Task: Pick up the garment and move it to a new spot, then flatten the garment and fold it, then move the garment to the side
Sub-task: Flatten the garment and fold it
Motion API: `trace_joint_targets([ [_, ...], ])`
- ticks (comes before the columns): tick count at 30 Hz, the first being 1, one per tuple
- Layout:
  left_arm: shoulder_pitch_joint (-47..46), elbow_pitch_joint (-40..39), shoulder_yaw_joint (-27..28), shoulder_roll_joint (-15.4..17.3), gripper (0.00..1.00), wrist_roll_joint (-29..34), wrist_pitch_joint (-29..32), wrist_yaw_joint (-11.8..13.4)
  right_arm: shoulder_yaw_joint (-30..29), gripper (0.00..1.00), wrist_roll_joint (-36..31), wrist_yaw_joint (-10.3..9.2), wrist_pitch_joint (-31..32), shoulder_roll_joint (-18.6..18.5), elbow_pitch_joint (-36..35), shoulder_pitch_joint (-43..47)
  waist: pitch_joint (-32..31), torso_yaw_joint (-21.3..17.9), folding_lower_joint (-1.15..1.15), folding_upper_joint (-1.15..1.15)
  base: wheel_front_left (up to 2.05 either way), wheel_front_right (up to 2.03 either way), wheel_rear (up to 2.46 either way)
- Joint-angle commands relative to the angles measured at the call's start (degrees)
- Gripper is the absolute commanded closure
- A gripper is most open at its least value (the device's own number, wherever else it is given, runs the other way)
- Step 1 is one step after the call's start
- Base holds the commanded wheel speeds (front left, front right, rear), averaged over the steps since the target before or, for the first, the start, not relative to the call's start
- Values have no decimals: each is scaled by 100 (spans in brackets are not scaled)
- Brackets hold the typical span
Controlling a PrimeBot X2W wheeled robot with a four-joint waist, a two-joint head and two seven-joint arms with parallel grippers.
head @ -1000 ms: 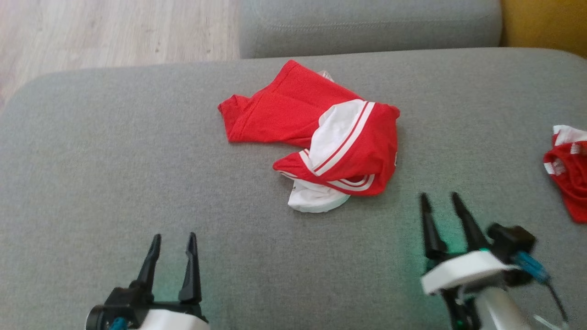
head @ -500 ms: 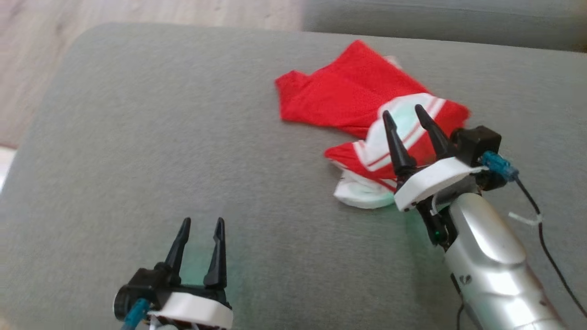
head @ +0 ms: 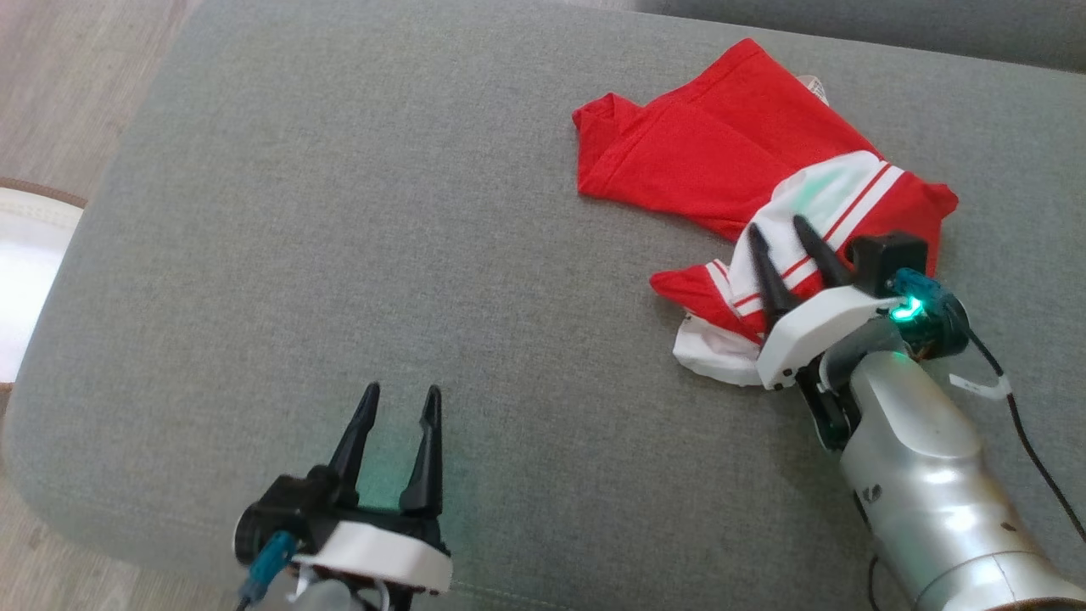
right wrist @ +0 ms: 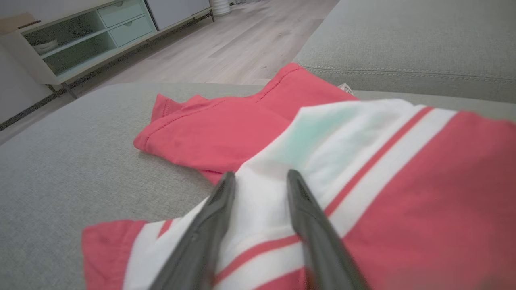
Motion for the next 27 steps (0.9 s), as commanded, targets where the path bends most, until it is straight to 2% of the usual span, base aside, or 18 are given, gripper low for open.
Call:
trace_joint_targets([
  [1,-209,-139,135,4,0,-38,-30,14,64,100,-52,-4,-55,49,-45,-171,5,-1,-1,0,0,0,0],
  [6,-280,-137,86,4,0,-65,-30,41,27,100,-85,-4,-169,49,1,-247,-33,-23,-1,0,0,0,0],
  [11,-234,-100,96,4,0,-57,-30,31,97,100,77,-4,-231,49,-278,-310,-151,-42,-1,0,0,0,0],
  [13,-207,-96,94,4,0,-55,-30,18,249,100,287,-4,-236,49,-675,-359,-203,-29,-1,0,0,0,0],
  [14,-173,-100,95,4,0,-58,-30,0,538,100,541,-4,-237,49,-1203,-424,-265,3,-1,0,0,0,0],
  [17,-126,-92,85,4,0,-49,-30,-18,1038,100,992,-4,-238,49,-2165,-637,-369,119,-1,0,0,0,0],
  [19,-85,-96,91,4,0,-76,-30,-16,1197,100,1236,-4,-239,49,-2844,-815,-442,223,-1,0,0,0,0],
  [23,33,-86,116,4,0,-71,-30,-36,764,100,1570,-4,-239,49,-3822,-1046,-572,371,-1,0,0,0,0],
  [27,152,-96,232,4,0,-37,-30,-40,86,100,1358,-4,-239,49,-3891,-867,-590,362,-1,0,0,0,0],
])
